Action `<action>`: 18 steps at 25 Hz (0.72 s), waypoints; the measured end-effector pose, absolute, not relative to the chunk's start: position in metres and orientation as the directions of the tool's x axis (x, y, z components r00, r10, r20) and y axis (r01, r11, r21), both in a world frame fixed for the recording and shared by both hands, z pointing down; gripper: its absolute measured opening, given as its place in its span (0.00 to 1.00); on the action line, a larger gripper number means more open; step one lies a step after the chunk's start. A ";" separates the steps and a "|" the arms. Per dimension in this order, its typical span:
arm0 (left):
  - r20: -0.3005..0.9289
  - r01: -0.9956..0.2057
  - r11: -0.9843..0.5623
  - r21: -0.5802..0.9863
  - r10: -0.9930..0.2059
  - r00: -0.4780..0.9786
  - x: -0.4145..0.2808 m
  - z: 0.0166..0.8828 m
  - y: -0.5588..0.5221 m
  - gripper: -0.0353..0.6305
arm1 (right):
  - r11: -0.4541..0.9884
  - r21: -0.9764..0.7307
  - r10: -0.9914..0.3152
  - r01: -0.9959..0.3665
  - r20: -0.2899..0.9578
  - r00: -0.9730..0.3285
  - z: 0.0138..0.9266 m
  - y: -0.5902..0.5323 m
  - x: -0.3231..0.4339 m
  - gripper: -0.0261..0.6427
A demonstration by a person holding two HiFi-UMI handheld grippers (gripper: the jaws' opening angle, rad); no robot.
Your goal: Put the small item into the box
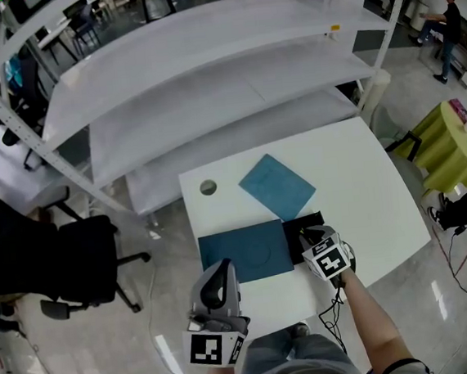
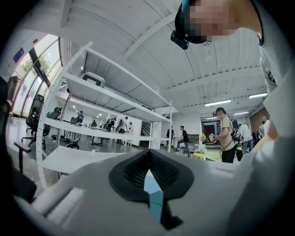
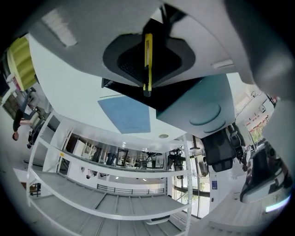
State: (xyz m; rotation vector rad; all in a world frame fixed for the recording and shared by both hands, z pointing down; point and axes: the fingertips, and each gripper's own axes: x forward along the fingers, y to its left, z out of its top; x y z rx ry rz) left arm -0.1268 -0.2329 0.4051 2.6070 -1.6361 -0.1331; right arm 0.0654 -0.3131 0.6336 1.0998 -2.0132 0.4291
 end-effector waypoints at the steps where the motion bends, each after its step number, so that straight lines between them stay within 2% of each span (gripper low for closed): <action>1: -0.041 -0.896 -0.432 0.098 -0.902 0.430 -0.128 0.405 -0.233 0.07 | 0.570 0.074 -0.544 -0.818 0.780 -0.309 0.636 -0.314 0.066 0.12; 18: -0.032 -0.906 -0.410 0.106 -0.912 0.409 -0.140 0.409 -0.234 0.07 | 0.614 0.137 -0.424 -0.777 0.888 -0.179 0.662 -0.325 0.065 0.12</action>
